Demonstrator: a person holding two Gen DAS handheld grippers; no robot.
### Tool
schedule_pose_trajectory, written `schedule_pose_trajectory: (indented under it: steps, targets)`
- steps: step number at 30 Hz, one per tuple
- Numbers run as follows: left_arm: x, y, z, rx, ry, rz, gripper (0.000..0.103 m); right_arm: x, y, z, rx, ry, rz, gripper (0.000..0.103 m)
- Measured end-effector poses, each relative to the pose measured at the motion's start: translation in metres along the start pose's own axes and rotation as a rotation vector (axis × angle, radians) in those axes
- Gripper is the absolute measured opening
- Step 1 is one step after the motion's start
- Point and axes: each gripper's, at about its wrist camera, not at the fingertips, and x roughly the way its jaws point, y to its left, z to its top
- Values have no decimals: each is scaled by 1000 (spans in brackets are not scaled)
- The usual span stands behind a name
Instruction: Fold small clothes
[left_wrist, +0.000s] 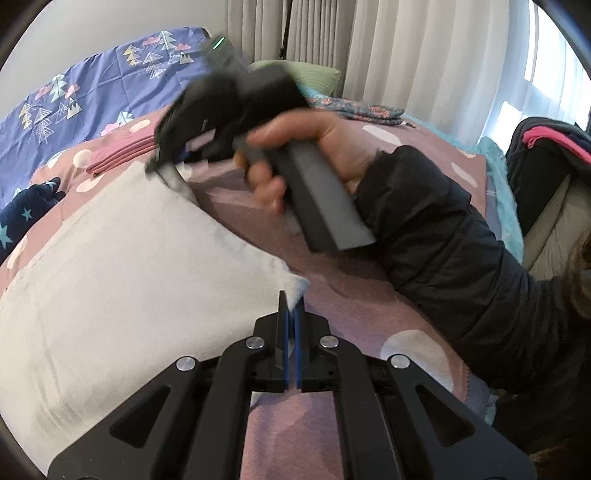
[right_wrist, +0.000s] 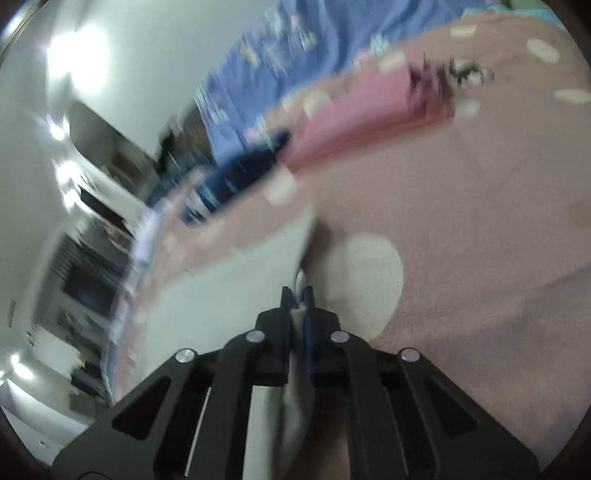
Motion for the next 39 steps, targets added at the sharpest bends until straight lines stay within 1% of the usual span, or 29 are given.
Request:
schedule_pose_trajectory:
  steps: [1,3,4,5,6,7,8,9,11,13,14,15,16,17,18,19,20,22,24,27,29,30,31,32,33,35,36,37,39]
  targets:
    - [1,0,0,1,2,-5,1,-12,5,2,-32,-51,-15,2]
    - [9,0,-1,-1,25,-8,1,-15,2,3,-61,-83,-91,0]
    - [16,0,-3,-4,45,-10,1,-7,-8,2,-47,-65,-161,0]
    - [20,0,-4,-7,56,-11,1,3,-19,1,-15,-37,-201,0]
    - [25,0,-5,-12,66,-13,1,9,-29,0,29,-16,-200,0]
    - [26,-1,-7,-12,68,-16,1,7,-36,0,72,-17,-154,0]
    - [26,-2,-7,-10,68,-19,1,2,-35,1,79,-31,-129,0]
    - [26,-3,-8,-6,69,-22,1,-5,-33,1,68,-55,-110,1]
    - [27,-5,-9,7,74,-24,1,-15,-21,1,22,-82,-27,2]
    - [30,-8,-10,23,80,-18,2,-17,-3,-3,-39,-57,90,4]
    - [32,-10,-11,29,82,-16,2,-12,5,-5,-74,-29,114,6]
    - [34,-9,-11,29,83,-17,2,-1,15,-12,-123,22,105,14]
    - [35,-8,-11,25,83,-19,2,8,15,-15,-147,55,65,17]
    - [35,-7,-11,14,80,-23,2,22,13,-20,-164,89,-19,9]
    - [33,-5,-11,2,76,-23,3,38,7,-25,-178,120,-140,0]
    - [31,-4,-12,-16,72,-17,7,41,3,-25,-165,125,-134,0]
    - [28,-3,-13,-27,71,-14,8,40,0,-24,-144,120,-108,0]
    - [16,-4,-19,-27,62,4,15,30,-3,-24,-115,90,-55,0]
    - [-9,-1,-31,-7,36,51,25,31,-6,-26,-101,87,-39,0]
    - [-49,12,-51,-40,-14,127,32,31,-4,-29,-96,74,-25,2]
    - [-90,39,-79,-129,-59,211,34,24,-2,-28,-97,40,6,19]
    - [-102,48,-89,-162,-67,243,34,17,0,-29,-93,7,20,49]
    - [-120,63,-107,-211,-76,296,34,12,0,-25,-88,-25,25,60]
    - [-137,78,-125,-265,-81,354,34,3,2,-24,-87,-54,42,61]
    - [-152,91,-141,-320,-84,404,34,-2,4,-27,-83,-58,45,61]
    - [-187,128,-183,-472,-89,505,34,-13,13,-36,-77,-50,21,59]
    - [-198,140,-198,-519,-89,534,32,-20,21,-43,-91,-48,27,57]
    - [-210,155,-216,-575,-84,568,27,-26,33,-51,-119,-40,29,56]
    - [-222,175,-236,-605,-76,572,24,-36,63,-70,-210,-34,19,56]
